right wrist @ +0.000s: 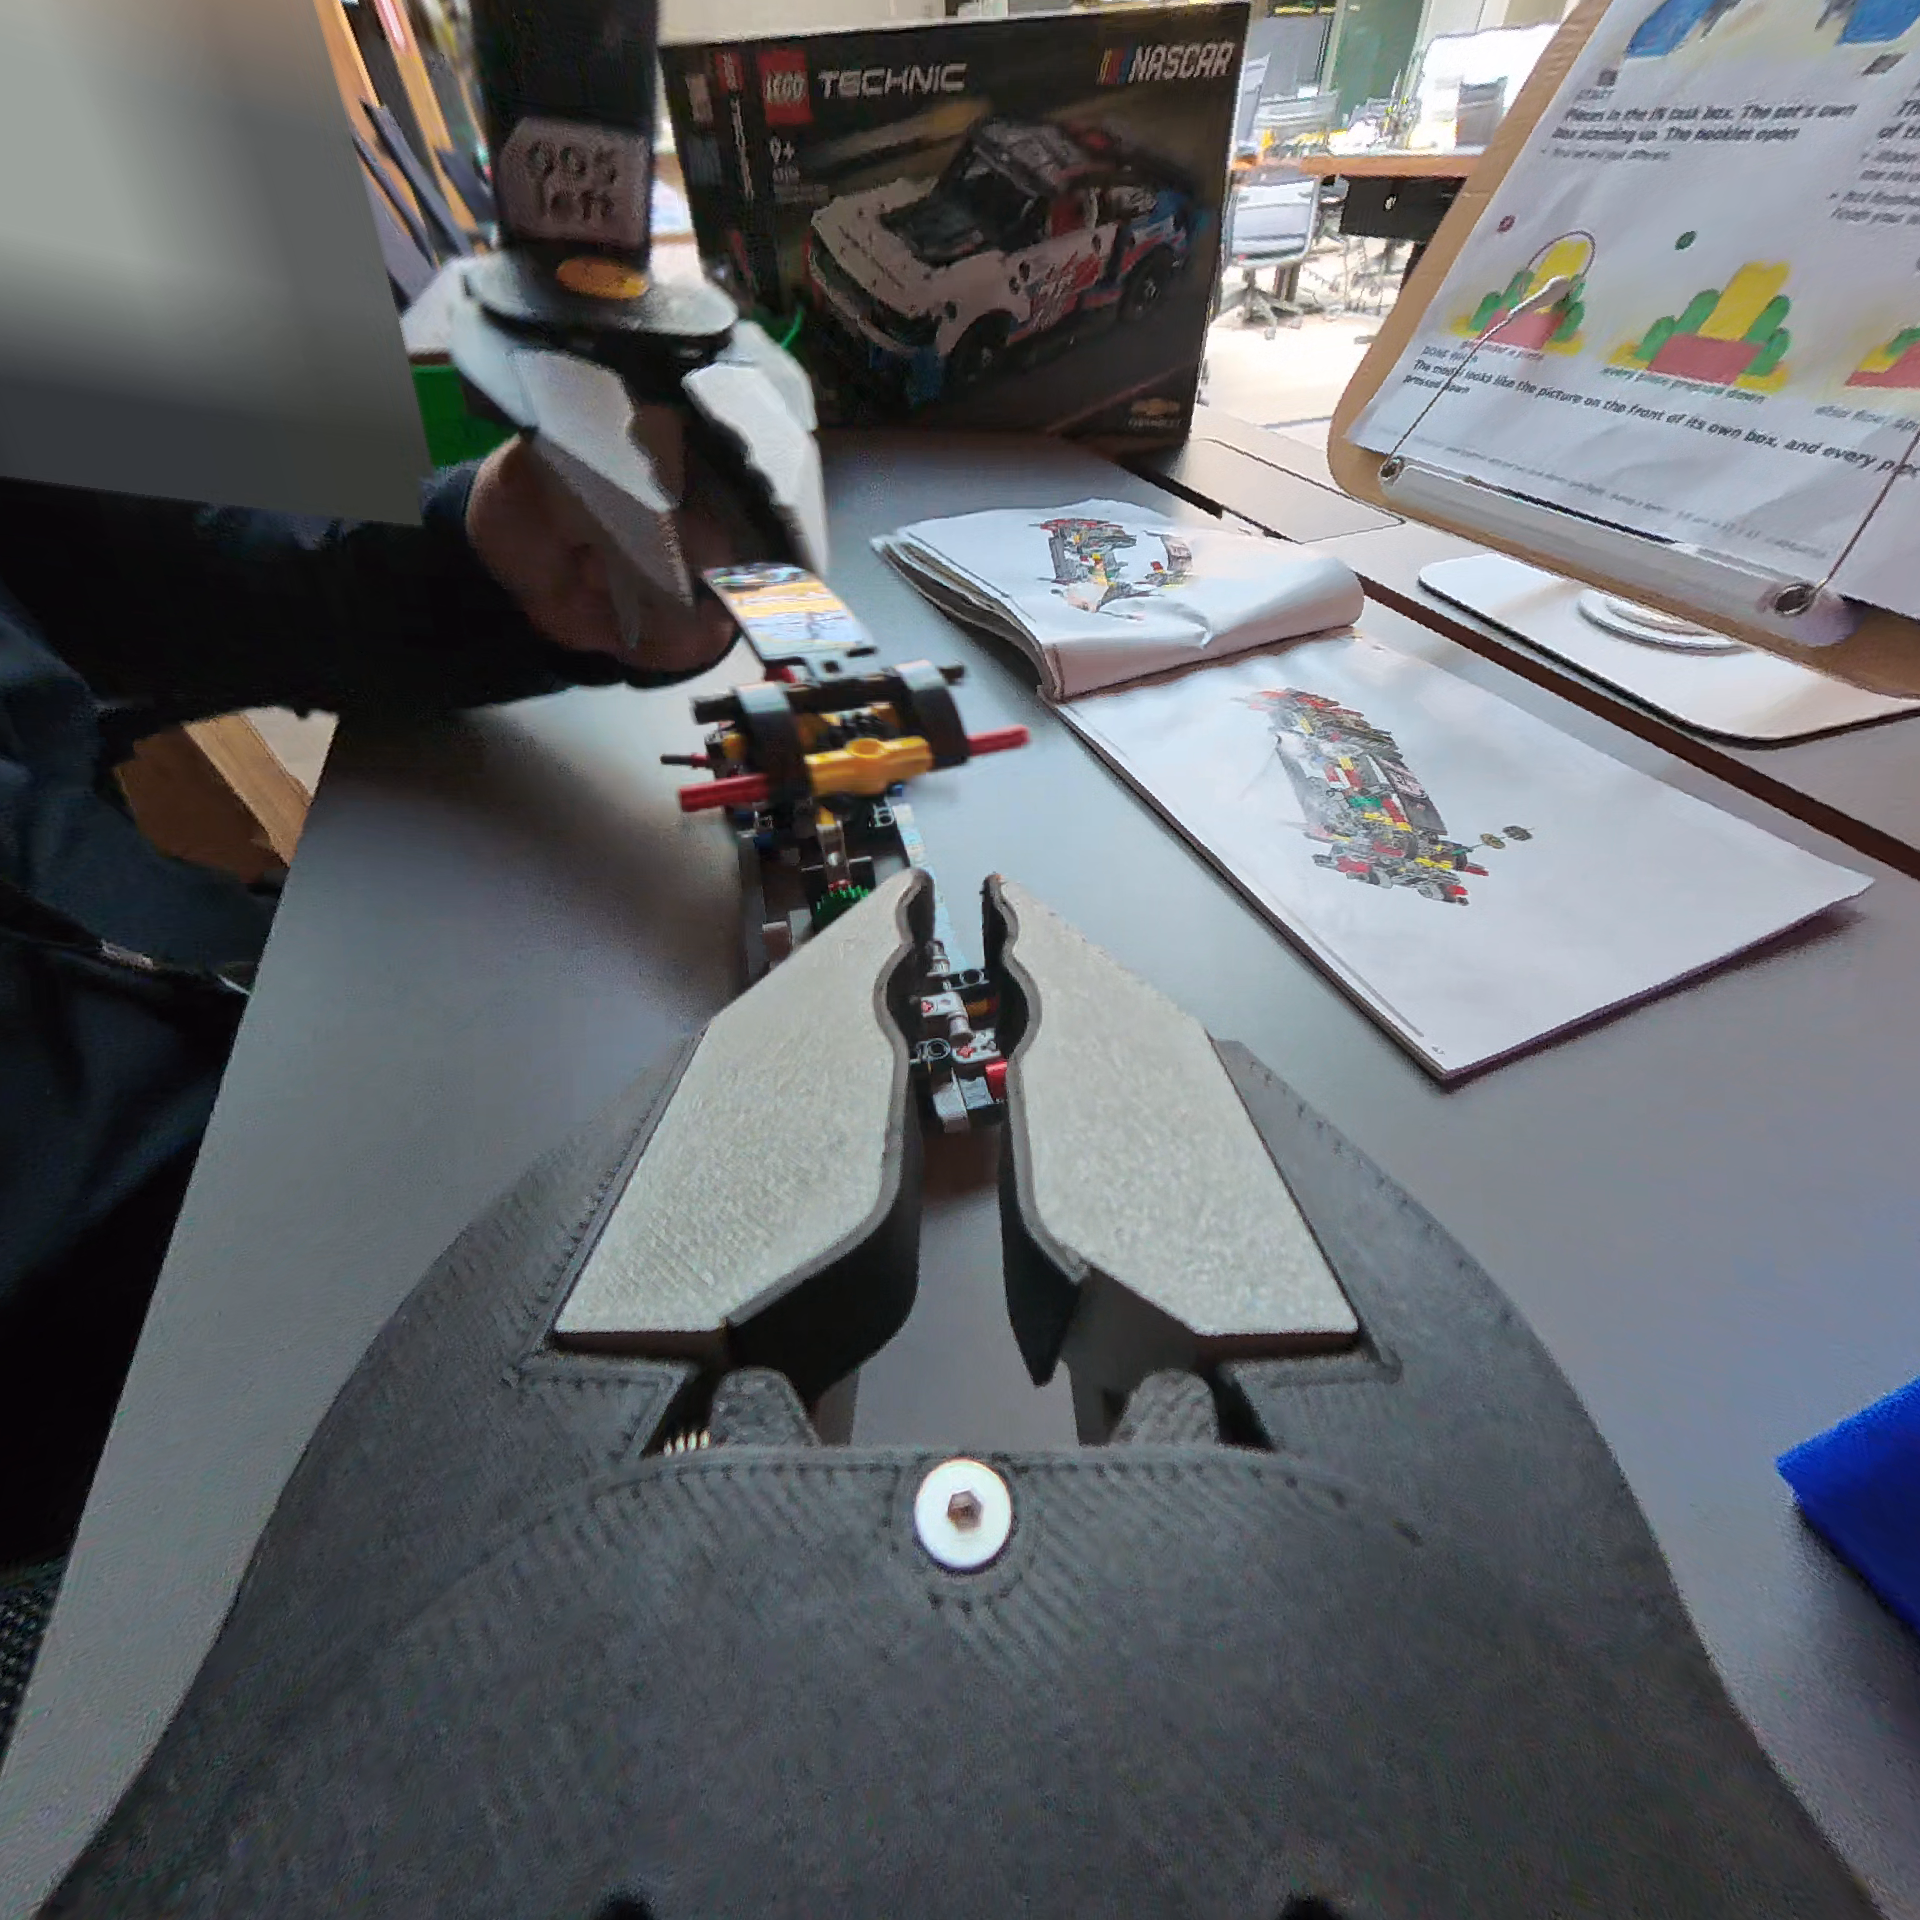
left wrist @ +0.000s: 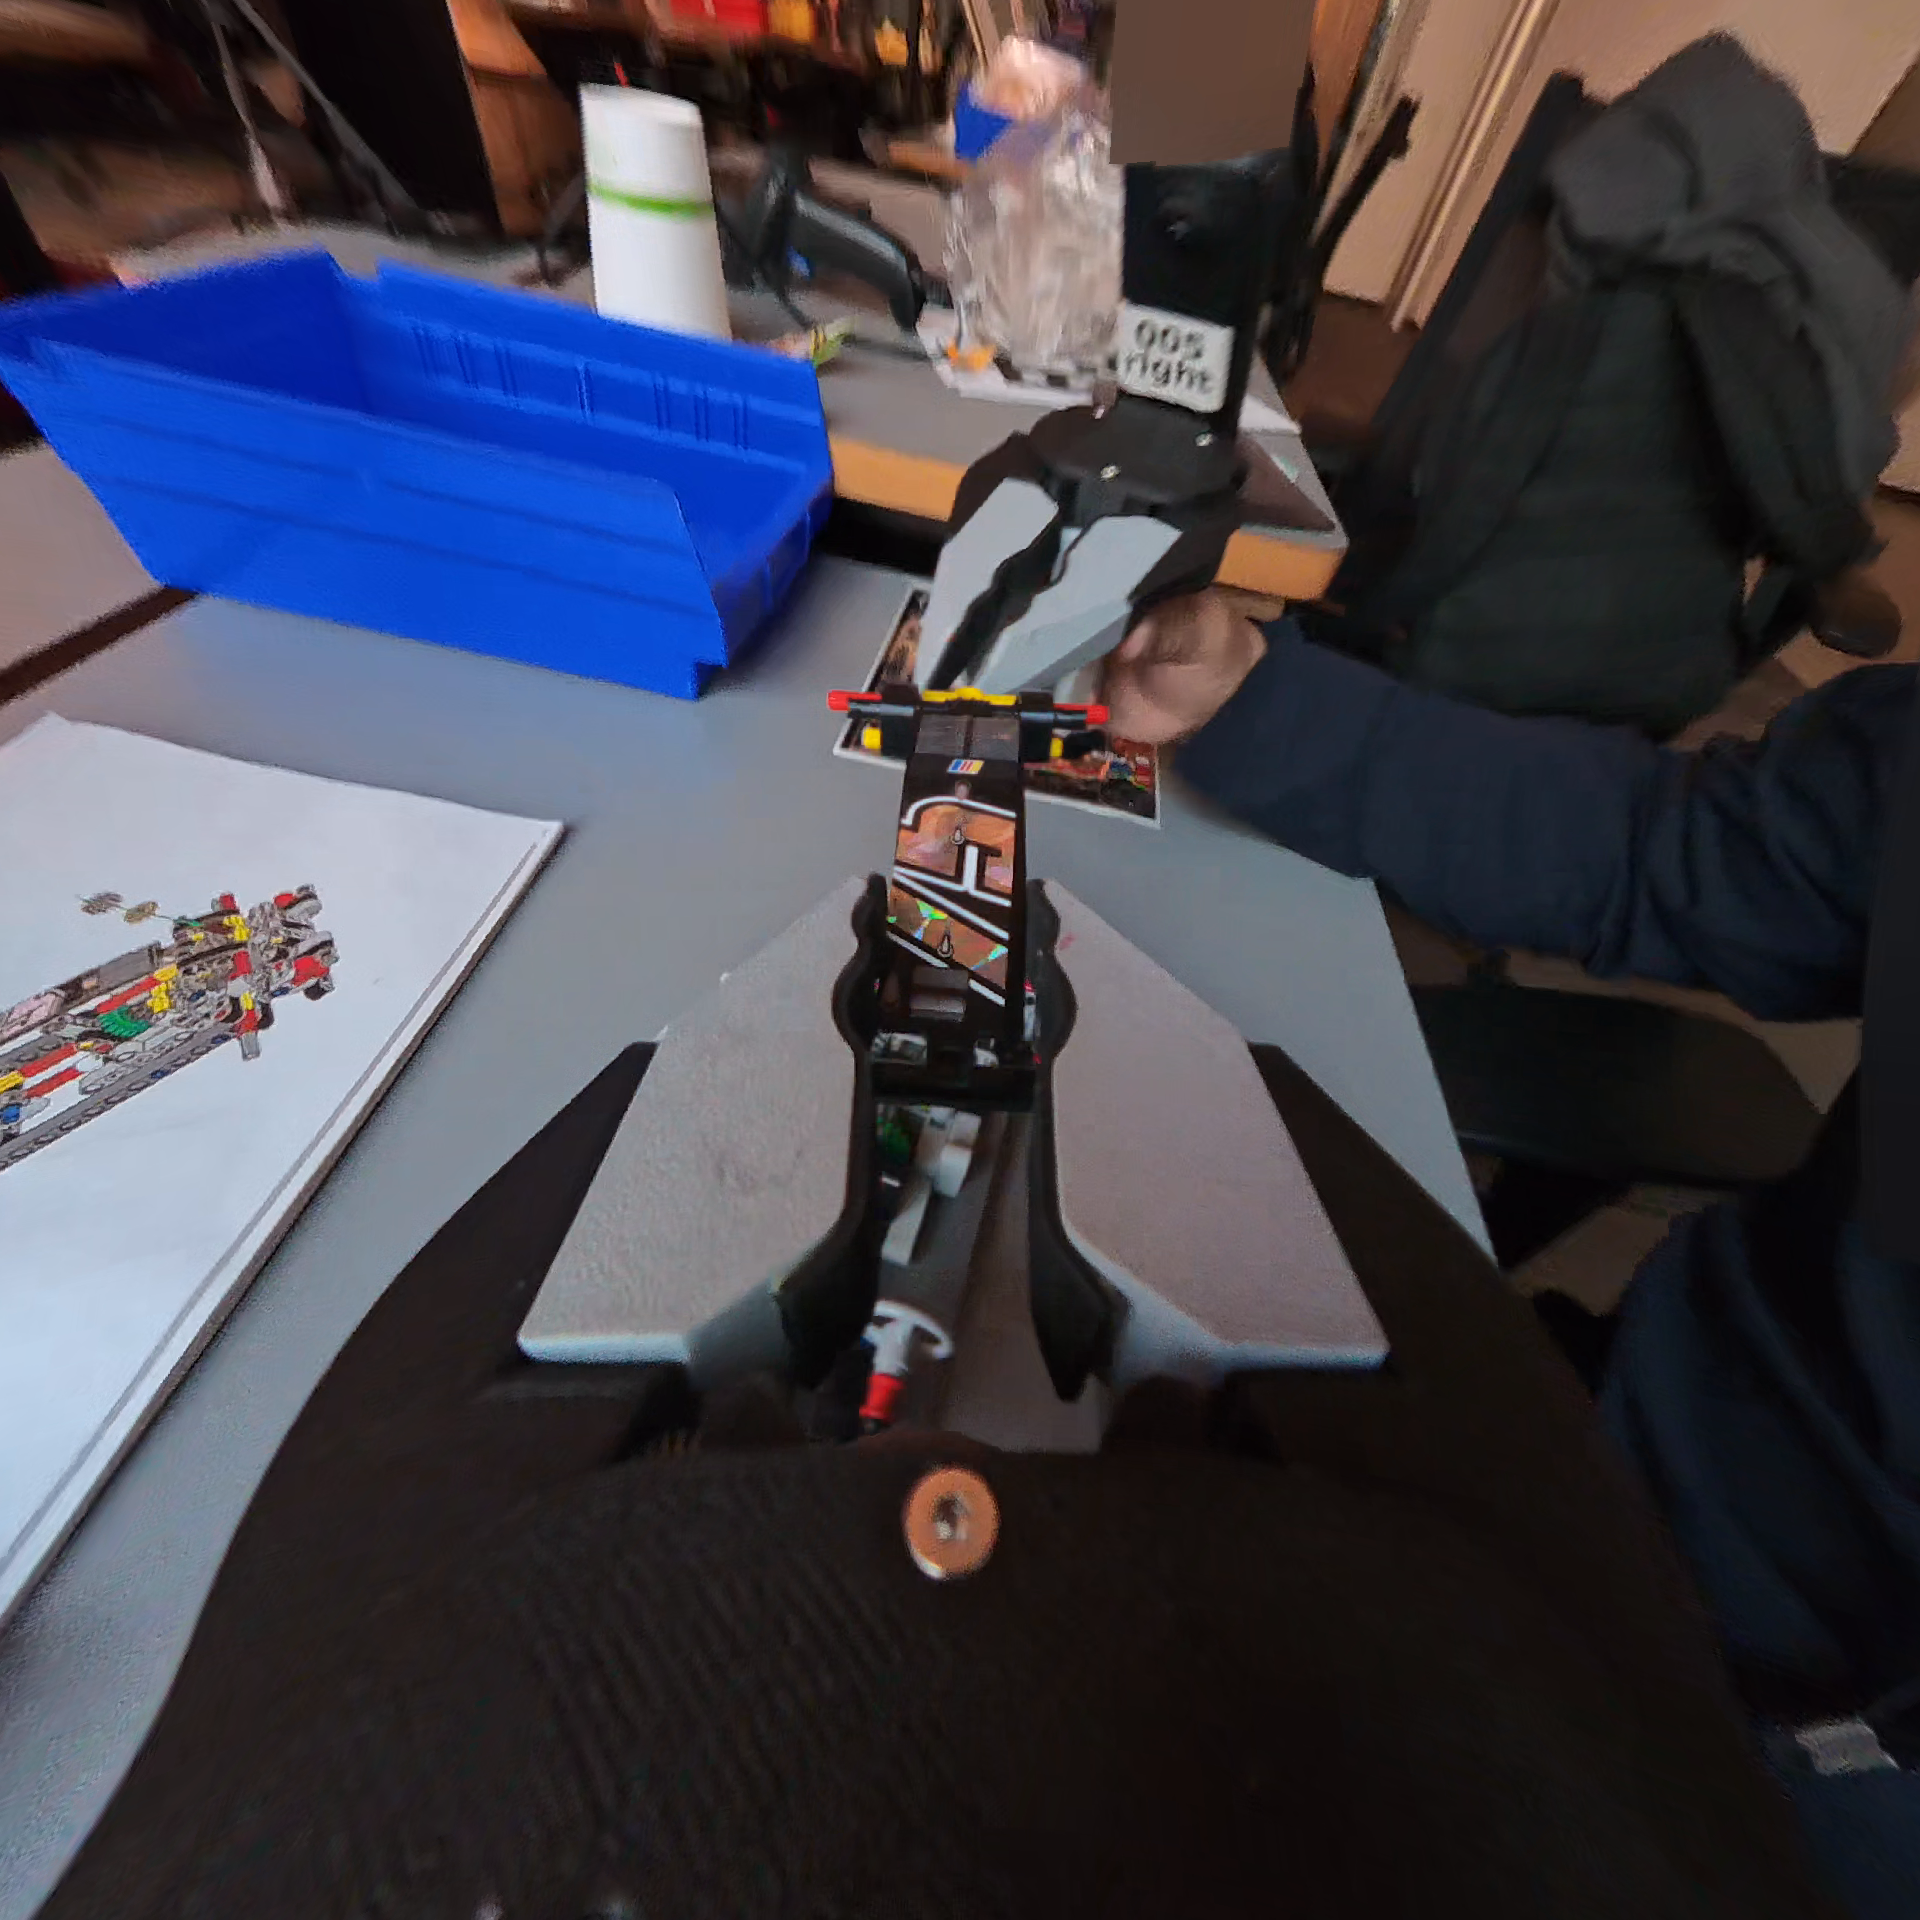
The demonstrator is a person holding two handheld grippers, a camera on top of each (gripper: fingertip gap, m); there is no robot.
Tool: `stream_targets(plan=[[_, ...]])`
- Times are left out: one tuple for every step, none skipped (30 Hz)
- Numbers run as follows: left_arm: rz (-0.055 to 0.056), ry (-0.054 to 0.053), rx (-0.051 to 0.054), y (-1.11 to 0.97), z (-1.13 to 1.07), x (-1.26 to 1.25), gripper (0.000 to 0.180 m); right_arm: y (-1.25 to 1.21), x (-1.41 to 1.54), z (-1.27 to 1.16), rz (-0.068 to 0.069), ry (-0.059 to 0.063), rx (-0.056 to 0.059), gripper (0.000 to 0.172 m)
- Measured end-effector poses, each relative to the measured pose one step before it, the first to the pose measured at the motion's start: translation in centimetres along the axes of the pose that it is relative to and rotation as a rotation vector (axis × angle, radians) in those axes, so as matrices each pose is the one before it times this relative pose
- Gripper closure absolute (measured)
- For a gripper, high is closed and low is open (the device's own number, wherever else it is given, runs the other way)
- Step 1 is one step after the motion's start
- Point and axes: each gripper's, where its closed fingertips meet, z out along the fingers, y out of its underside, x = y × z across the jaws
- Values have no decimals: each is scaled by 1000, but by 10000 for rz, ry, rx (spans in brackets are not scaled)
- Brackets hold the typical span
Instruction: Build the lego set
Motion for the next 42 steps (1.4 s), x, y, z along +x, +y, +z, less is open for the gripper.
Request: stream_targets(plan=[[239, -189, 255, 137, -380, 355, 157, -122, 233, -101, 262, -38, 194, 166], [263, -129, 35, 251, -408, 261, 157, -174, 223, -115, 289, -61, 220, 166], [206, -11, -65, 224, -384, 239, 157, -219, 178, -121, 282, -89, 223, 167], [78, 61, -52, 222, -335, 184, 157, -230, 117, -105, 241, -120, 226, 168], [-89, 48, 32, 261, -272, 64, 157, -194, 128, -85, 208, -99, 205, 169], [-219, 88, 87, 375, -158, 59, 157, -129, 171, -66, 187, -59, 180, 169], [-321, 78, 16, 495, -86, 3, 157, -91, 171, -31, 181, -58, 158, 170], [-335, 68, -21, 436, -55, 38, 157, -65, 157, -5, 180, -61, 125, 170], [-143, 135, 16, 293, -72, 203, 157, -41, 149, 25, 156, -56, 92, 170], [2, 55, -38, 256, -102, 112, 157, 2, 111, 44, 120, -56, 60, 170], [73, -65, -97, 250, -140, -69, 157, 48, 87, 79, 91, -51, 11, 170], [71, -76, -72, 187, -147, -104, 156, 131, 79, 120, 63, -33, -48, 170], [14, -28, -6, 95, -161, -80, 156, 174, 69, 154, 38, -17, -86, 170], [-55, -15, 48, -19, -186, -86, 157, 183, 21, 173, 23, -10, -96, 170], [-56, -27, 113, -115, -181, -118, 157, 150, -34, 192, 8, -27, -80, 169], [-17, -42, 111, -132, -150, -162, 157, 108, -120, 199, -5, -61, -56, 169], [12, -27, 42, -39, -93, -148, 156, 88, -159, 196, -10, -74, -52, 169], [19, -24, -21, 66, -21, -132, 156, 103, -184, 190, -17, -81, -67, 170], [61, -37, -9, 60, 5, -104, 156, 116, -224, 175, -29, -92, -86, 169], [94, 9, 0, 36, 30, 9, 156, 139, -248, 161, -41, -93, -104, 169], [119, 27, -1, -10, 45, 72, 156, 148, -260, 158, -49, -92, -117, 169], [159, 21, 11, -56, 31, 92, 157, 127, -262, 154, -53, -93, -110, 169], [198, 66, 15, -95, 33, 188, 156, 119, -306, 147, -51, -115, -111, 168], [220, 60, 27, -135, 30, 161, 157, 134, -356, 164, -46, -141, -123, 166], [232, 79, 23, -153, 7, 153, 157, 143, -325, 195, -39, -120, -128, 162], [225, 93, 19, -206, 0, 119, 156, 123, -248, 204, -46, -62, -123, 157], [246, 106, 59, -316, -31, 88, 156, 53, -173, 213, -72, 0, -91, 150], [220, 84, 25, -325, -9, -2, 156, -51, -141, 195, -112, 45, -41, 145], [169, 22, -33, -290, 11, -157, 156, -146, -127, 167, -147, 64, 14, 140], [80, 78, -79, -199, 99, -139, 157, -211, -86, 159, -150, 85, 36, 137], [-17, 172, -138, -57, 151, -18, 157, -275, -144, 198, -153, 60, 26, 135], [-21, 89, -97, -57, 178, -82, 157, -317, -265, 259, -204, 1, -5, 133], [34, 16, -46, -72, 186, -107, 157, -359, -422, 317, -277, -56, -62, 132], [46, 44, -110, -21, 209, -30, 157, -451, -481, 386, -364, -49, -117, 132], [89, 54, -144, -18, 223, 42, 157, -555, -464, 411, -428, -14, -143, 132], [173, 30, -110, -99, 194, 72, 157, -567, -473, 434, -432, -30, -168, 130], [204, 33, -115, -124, 166, 109, 157, -447, -398, 452, -378, -31, -228, 128], [171, 34, -100, -133, 147, 121, 157, -285, -267, 468, -308, -10, -276, 127], [126, 47, -63, -153, 124, 146, 157, -125, -141, 477, -221, -13, -286, 126], [97, 55, -34, -138, 96, 165, 157, -40, -135, 484, -150, -75, -270, 126], [55, 44, -34, -63, 95, 146, 157, 59, -115, 479, -99, -128, -247, 127], [31, -23, -83, 99, 69, 28, 157, 181, -123, 441, -67, -152, -254, 128]])
